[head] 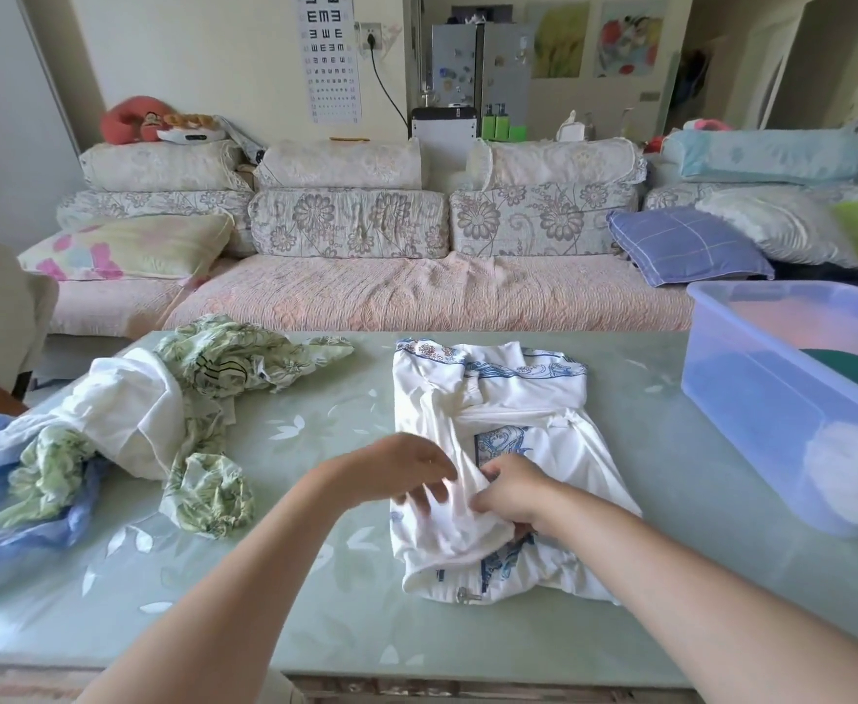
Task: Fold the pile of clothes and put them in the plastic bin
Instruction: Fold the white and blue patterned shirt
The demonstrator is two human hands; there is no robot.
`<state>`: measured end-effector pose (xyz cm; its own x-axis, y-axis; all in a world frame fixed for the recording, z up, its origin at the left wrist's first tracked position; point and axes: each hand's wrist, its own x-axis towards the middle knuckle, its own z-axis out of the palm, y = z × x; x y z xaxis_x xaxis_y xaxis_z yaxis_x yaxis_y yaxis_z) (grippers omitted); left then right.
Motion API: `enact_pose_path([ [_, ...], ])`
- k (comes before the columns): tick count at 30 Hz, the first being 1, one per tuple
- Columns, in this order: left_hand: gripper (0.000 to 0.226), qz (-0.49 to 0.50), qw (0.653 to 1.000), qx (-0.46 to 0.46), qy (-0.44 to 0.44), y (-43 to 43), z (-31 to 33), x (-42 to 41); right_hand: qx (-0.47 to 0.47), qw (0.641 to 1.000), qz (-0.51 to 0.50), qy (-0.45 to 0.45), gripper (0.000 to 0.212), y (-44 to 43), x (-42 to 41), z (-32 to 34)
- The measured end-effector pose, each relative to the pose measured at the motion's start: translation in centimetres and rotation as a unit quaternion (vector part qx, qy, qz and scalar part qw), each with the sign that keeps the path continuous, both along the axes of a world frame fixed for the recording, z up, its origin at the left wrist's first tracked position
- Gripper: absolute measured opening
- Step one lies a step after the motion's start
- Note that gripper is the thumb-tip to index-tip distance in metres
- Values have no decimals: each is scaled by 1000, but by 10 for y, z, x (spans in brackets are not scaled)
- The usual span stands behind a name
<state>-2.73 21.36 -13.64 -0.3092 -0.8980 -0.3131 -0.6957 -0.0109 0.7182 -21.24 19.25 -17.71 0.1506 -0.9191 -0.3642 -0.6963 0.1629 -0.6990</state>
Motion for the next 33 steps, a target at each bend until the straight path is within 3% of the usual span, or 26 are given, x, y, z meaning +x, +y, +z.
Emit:
enact_pose_path([
  [2, 21, 69, 985, -147, -64, -7, -9, 3, 51, 998, -13, -17, 35, 2, 1, 2],
  [4, 30, 44, 967, -210, -135, -11, -23, 5, 59, 997, 13, 44, 50, 2, 0, 1],
  [7, 101, -68, 963, -72, -252, -8, -47, 5, 7, 981, 80, 177, 60, 7, -5, -2],
  [10, 119, -118, 943, 1, -311, -7, -54, 8, -48, 968, 123, 213, 91, 4, -10, 6],
  [12, 123, -125, 934, 31, -334, -6, -47, 11, -151, 945, 187, 220, 84, 4, -10, 9],
  [14, 122, -133, 922, 43, -360, -4, -39, 11, -208, 905, 277, 248, 79, 8, -10, 6],
  [15, 120, -141, 916, 42, -373, -2, -35, 11, -192, 897, 311, 249, 76, 10, -10, 3],
  [17, 111, -157, 905, 33, -394, 1, -26, 10, -153, 904, 327, 230, 61, 12, -9, -2],
  [19, 93, -152, 909, 21, -388, -4, -20, 11, -185, 903, 316, 225, 41, 9, -5, -1],
  [21, 61, -118, 939, -12, -322, -18, -24, 16, -196, 914, 284, 212, 24, 4, -1, 4],
  [24, 23, -47, 970, -131, -199, -47, -38, 22, -209, 939, 213, 171, 26, -12, 5, 9],
  [29, 30, 59, 947, -279, -149, -93, -56, 20, -273, 952, 18, 137, 26, -79, 12, 4],
  [33, 45, 84, 936, -313, -139, -124, -62, 22, -270, 953, -30, 135, 30, -138, 25, 5],
])
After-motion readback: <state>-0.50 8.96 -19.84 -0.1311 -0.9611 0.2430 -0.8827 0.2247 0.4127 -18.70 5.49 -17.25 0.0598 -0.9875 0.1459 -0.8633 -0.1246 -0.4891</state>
